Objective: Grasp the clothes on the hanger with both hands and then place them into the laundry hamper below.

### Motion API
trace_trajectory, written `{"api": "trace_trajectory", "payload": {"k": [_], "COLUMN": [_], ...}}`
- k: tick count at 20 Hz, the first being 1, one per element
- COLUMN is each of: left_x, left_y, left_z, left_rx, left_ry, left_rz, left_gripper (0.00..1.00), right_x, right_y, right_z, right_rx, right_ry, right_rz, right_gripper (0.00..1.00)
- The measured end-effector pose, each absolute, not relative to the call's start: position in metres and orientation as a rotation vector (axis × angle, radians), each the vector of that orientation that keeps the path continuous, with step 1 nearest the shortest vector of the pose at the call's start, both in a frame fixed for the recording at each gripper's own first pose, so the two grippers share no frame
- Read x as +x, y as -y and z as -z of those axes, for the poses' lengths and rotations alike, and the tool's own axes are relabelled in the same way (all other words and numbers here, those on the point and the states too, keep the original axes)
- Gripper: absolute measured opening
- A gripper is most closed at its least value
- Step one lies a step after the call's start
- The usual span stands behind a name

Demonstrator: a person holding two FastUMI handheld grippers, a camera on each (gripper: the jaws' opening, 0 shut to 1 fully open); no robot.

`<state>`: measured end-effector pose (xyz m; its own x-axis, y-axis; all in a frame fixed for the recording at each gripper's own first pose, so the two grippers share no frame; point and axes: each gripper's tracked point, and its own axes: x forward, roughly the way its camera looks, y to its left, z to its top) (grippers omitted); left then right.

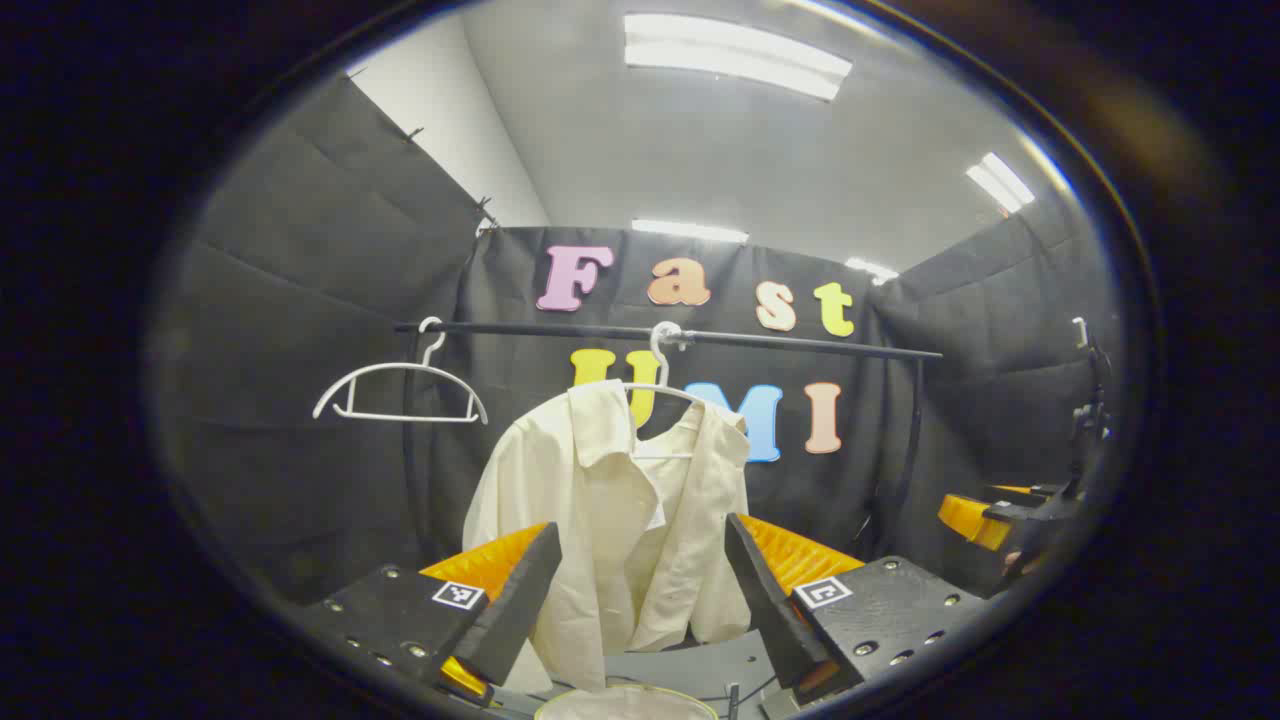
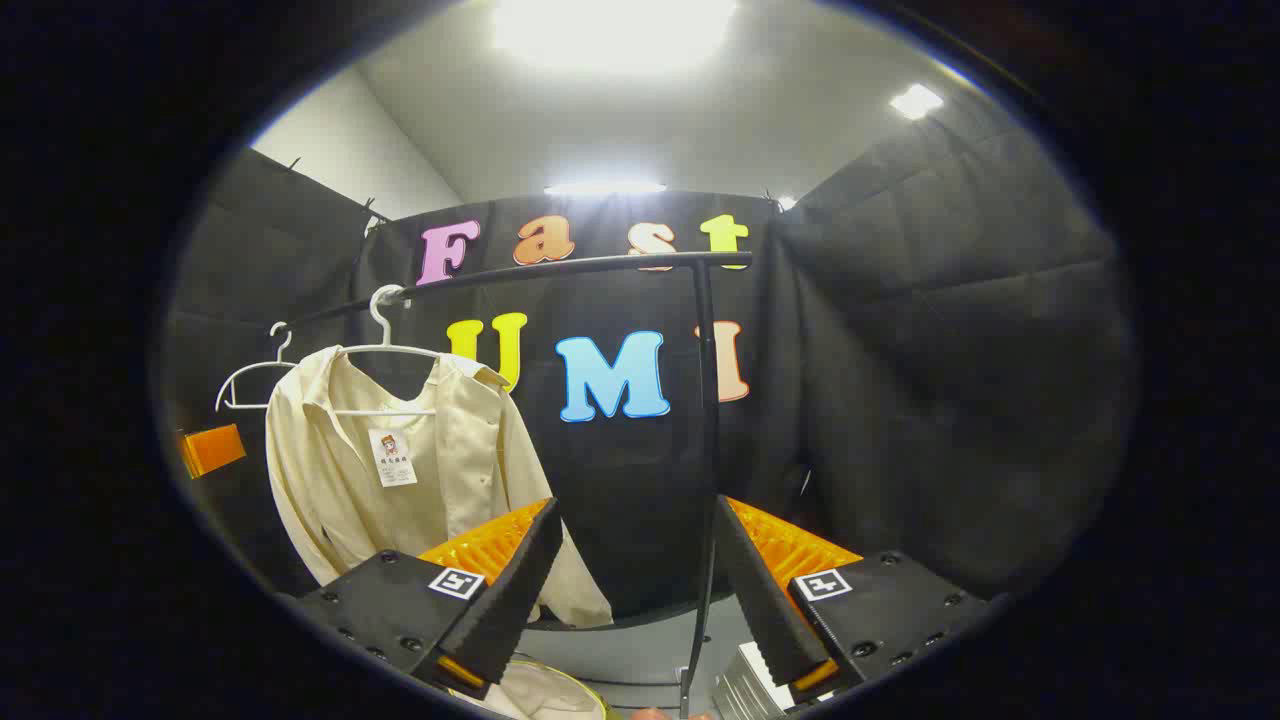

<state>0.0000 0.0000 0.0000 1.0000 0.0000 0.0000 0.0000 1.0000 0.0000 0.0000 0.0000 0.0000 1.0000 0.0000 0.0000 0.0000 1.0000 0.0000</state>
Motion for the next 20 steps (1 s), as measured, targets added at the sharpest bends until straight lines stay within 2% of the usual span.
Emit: {"api": "trace_trajectory", "payload": {"k": [20], "left_x": [-0.009], "left_y": [-0.009], "left_z": [0.014], "left_rx": [-0.007], "left_ry": [-0.024], "left_rz": [-0.050], "left_gripper": [0.96], "right_x": [-0.006], "right_y": [-0.015], "right_z": [0.013], "right_rx": [-0.016], "right_ry": [-0.043], "right_rz": [-0.045], "right_gripper": [0.97]}}
